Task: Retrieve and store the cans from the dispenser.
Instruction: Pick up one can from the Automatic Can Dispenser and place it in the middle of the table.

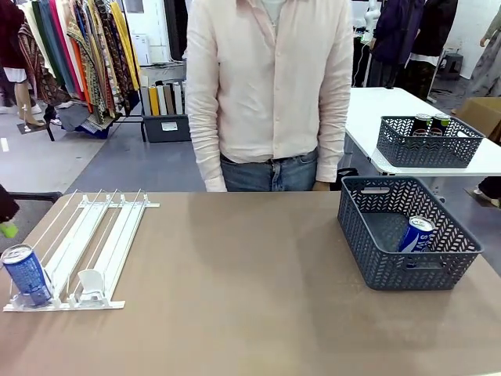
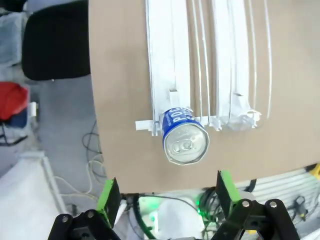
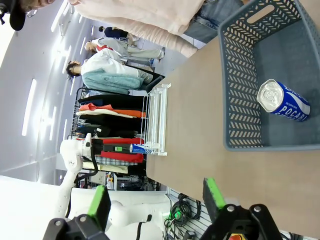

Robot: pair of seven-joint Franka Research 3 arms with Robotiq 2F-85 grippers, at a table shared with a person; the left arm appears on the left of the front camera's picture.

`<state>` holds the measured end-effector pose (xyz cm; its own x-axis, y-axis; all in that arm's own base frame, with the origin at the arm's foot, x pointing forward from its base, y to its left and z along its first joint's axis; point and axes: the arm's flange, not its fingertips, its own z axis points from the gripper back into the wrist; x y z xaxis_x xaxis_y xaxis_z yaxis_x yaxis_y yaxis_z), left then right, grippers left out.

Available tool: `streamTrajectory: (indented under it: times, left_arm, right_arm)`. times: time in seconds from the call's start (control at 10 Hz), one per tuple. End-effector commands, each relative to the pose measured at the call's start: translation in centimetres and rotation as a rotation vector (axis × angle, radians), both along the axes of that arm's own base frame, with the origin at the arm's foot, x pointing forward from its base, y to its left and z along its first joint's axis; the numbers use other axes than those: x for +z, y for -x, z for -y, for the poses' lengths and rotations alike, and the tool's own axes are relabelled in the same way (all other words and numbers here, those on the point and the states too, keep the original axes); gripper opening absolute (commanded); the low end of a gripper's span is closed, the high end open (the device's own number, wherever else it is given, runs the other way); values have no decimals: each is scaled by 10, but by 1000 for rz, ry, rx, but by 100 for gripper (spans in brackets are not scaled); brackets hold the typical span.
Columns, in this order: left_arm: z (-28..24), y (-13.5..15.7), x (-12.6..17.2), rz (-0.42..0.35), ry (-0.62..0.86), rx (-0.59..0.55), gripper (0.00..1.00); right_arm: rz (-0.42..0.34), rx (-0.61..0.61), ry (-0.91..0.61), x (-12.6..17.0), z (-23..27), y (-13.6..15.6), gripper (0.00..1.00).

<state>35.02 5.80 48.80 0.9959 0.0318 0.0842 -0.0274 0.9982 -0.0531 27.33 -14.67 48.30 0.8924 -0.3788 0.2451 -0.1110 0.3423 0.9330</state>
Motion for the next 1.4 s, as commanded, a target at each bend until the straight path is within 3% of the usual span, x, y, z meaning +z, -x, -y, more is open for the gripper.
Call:
streamTrajectory:
  times: [0.0, 0.5, 1.3]
  left_arm:
    - [13, 9, -24, 51, -3, 53, 100]
    - [31, -3, -71, 4, -4, 43, 100]
    - [32, -15, -84, -76, -13, 35, 100]
  right_arm:
    - [39, 0, -17, 1, -1, -3, 100]
    - [39, 0, -17, 1, -1, -3, 100]
    - [39, 0, -17, 1, -1, -3, 100]
